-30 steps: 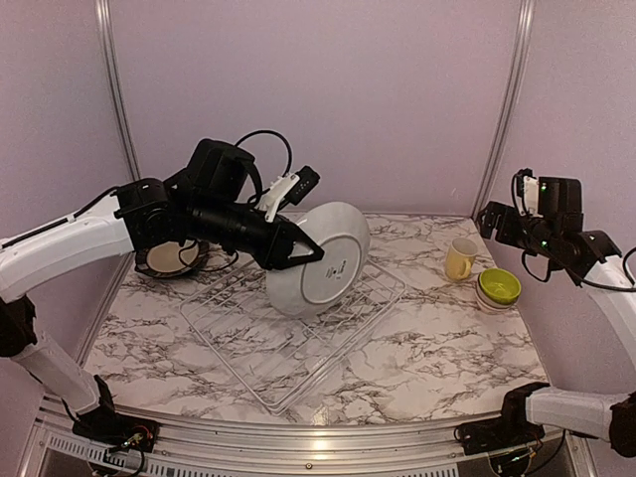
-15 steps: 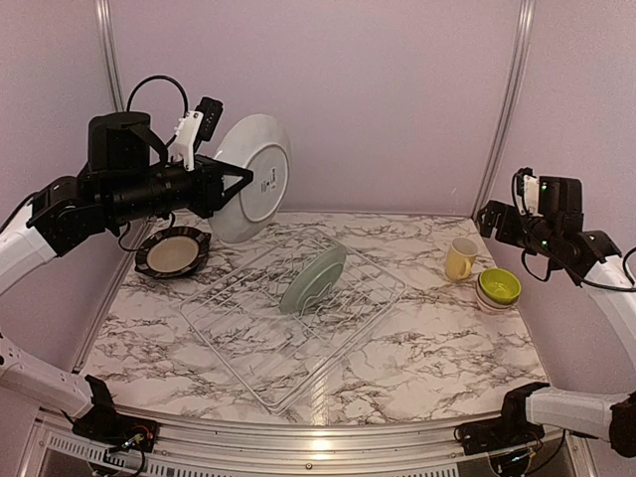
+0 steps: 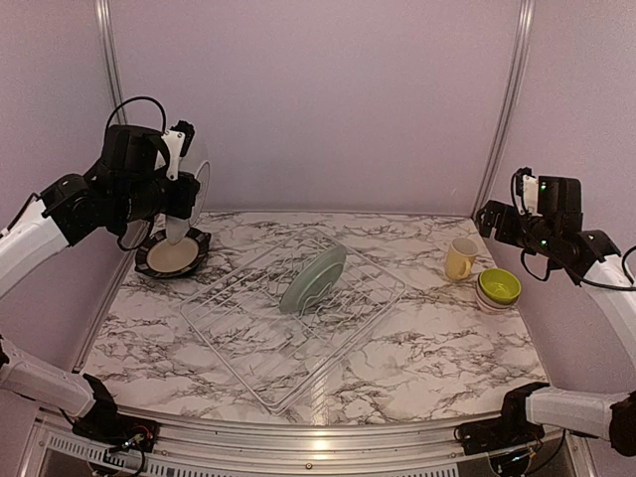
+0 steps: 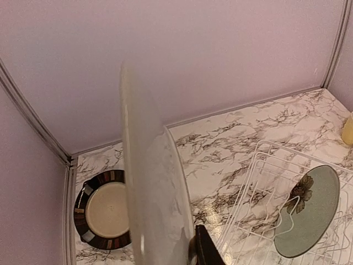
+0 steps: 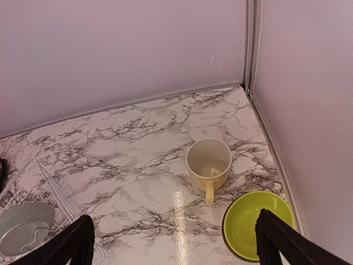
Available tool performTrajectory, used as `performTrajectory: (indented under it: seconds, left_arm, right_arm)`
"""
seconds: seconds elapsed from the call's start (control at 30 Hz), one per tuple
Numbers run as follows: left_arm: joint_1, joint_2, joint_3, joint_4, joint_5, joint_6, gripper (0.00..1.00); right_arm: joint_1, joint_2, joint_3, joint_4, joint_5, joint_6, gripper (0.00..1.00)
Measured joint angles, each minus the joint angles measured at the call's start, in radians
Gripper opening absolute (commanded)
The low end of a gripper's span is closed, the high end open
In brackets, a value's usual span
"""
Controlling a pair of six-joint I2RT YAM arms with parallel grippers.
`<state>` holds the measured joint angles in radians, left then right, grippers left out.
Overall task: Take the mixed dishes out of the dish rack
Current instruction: Place the plate on the plate.
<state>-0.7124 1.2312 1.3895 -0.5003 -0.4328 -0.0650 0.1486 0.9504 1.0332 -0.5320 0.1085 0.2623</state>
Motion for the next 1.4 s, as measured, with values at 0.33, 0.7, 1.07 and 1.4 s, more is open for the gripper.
performTrajectory:
  seconds: [0.33,0.7,1.07,1.4]
  left_arm:
    - [0.156,0.149,-0.004,-0.022,-0.092,0.095,0.0]
    - [0.216,0.406,0.01,0.039,-0.177,0.176,0.0]
    - [0.238,0.554,0.021,0.108,-0.262,0.265,0.0]
    - [0.291,0.647,0.025,0.15,-0.319,0.284,0.0]
  right_arm:
    - [0.0,-0.001,0.0,-0.001,-0.016,0.0,0.98]
    - [0.0,0.061,0.052,-0.021,-0.043,-0.005,0.98]
    - [0.0,0.091,0.052,-0.019,-0.066,0.006,0.99]
    - [0.0,0.089,0.052,-0.018,-0.074,0.03,0.98]
